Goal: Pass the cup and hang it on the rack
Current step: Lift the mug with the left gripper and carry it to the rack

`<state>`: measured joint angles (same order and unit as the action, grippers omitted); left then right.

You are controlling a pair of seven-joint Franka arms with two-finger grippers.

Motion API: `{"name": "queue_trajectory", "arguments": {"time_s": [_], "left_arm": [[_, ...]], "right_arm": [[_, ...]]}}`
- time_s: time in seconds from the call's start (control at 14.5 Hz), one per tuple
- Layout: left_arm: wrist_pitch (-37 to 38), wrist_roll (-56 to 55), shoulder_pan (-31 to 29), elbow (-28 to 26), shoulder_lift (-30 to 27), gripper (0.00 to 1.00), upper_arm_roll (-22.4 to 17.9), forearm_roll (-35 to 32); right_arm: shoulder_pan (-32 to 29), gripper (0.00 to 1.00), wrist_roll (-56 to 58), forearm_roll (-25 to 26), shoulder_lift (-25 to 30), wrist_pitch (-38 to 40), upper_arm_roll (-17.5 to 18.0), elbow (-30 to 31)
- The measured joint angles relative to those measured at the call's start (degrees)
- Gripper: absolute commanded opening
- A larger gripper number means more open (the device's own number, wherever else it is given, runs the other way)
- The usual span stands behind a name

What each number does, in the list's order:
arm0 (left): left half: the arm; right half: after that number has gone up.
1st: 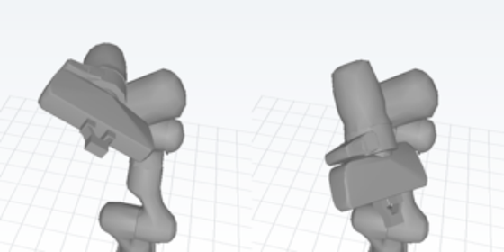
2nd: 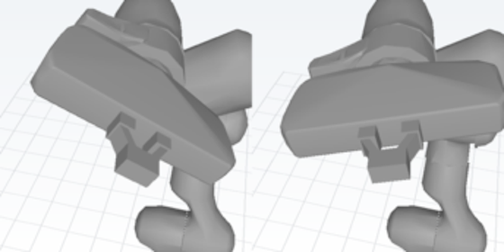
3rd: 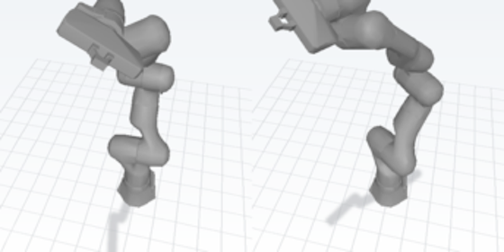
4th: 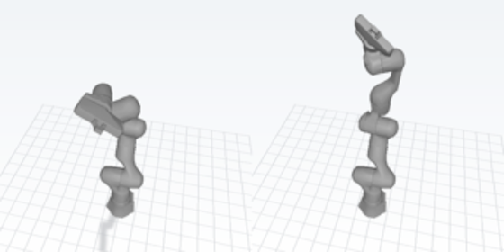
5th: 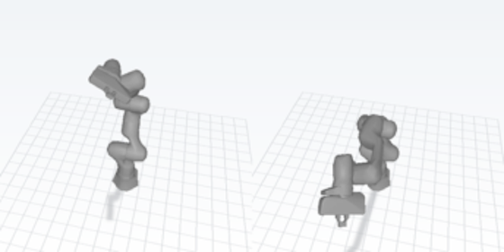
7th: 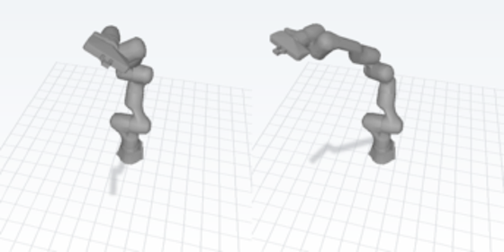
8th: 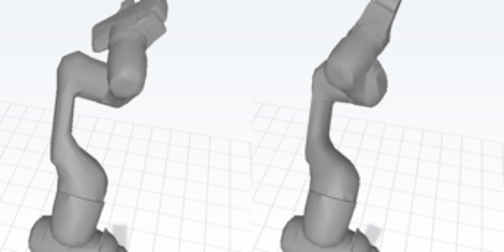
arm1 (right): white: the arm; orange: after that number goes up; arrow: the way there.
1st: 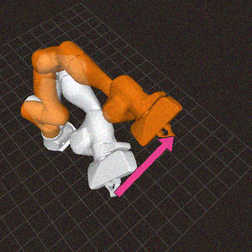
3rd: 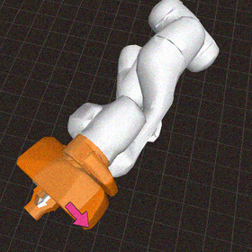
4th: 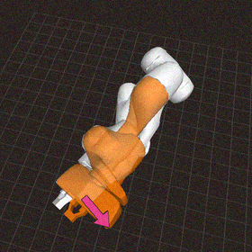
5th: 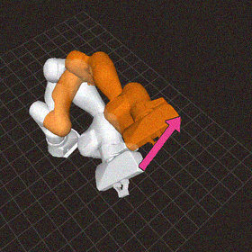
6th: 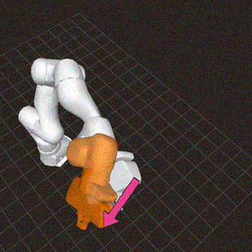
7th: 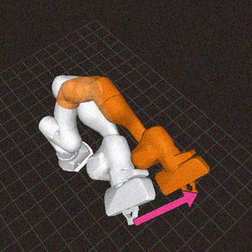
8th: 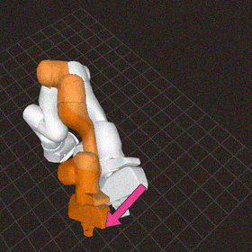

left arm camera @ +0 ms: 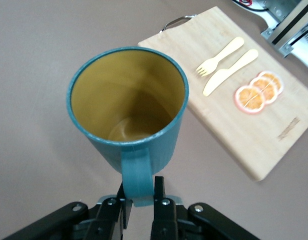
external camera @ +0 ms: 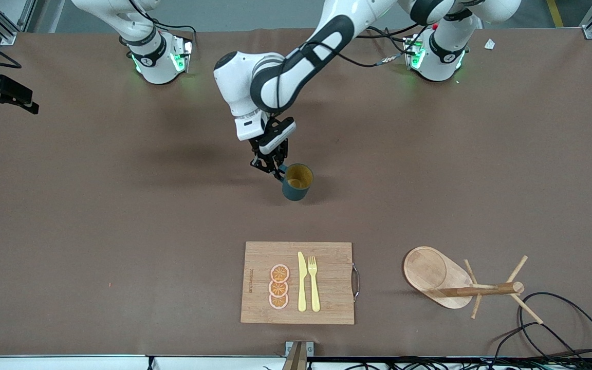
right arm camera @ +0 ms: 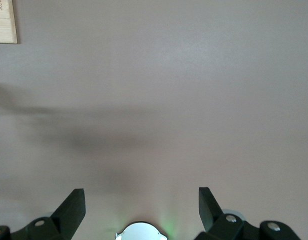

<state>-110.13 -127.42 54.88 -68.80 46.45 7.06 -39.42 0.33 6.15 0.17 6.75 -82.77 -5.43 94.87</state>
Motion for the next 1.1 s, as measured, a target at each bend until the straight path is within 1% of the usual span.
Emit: {"name": "queue_trajectory", "arguments": {"time_s": [0.34,0.48,0.9,1.1], "left_arm": [[-4.39,10.87,-7.63,0.28,-8.49,0.00,-0.01,12.55],[-4.73,16.43,-10.92,0.31,-11.07,0.00,-0.01,18.23],[-6.01,32.75,-21.17,0.33,-16.48,0.01,-0.03,37.57],[-8.29,36.63,-26.18,0.30,-17.97,0.01,-0.05,45.82]], "right_arm": [[0.00,1.00,-2.60,0.00,0.02,0.38,0.11,0.01],[0.00,1.00,-2.71,0.00,0.02,0.38,0.15,0.01],[0.02,1.00,-2.75,-0.02,0.06,0.37,0.38,0.01],[0.03,1.00,-2.75,-0.02,0.06,0.37,0.46,0.01]]}}
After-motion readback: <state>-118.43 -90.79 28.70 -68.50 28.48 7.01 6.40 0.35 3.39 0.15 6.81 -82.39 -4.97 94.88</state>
